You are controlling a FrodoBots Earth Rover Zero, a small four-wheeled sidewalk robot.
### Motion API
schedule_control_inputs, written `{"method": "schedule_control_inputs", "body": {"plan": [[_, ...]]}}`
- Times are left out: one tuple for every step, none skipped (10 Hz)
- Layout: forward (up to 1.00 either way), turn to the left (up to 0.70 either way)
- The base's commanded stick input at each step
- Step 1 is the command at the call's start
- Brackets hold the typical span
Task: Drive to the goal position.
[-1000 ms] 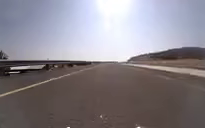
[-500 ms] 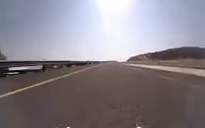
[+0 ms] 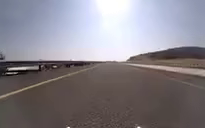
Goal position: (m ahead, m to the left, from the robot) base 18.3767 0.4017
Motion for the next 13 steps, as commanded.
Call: {"method": "schedule_control_inputs", "body": {"plan": [[0.7, 0.0], [0.7, 0.0], [0.7, 0.0], [0.7, 0.0], [0.7, 0.0], [0.7, 0.0], [0.7, 0.0], [0.7, 0.0], [0.7, 0.0], [0.7, 0.0], [0.7, 0.0], [0.7, 0.0], [0.7, 0.0]]}}
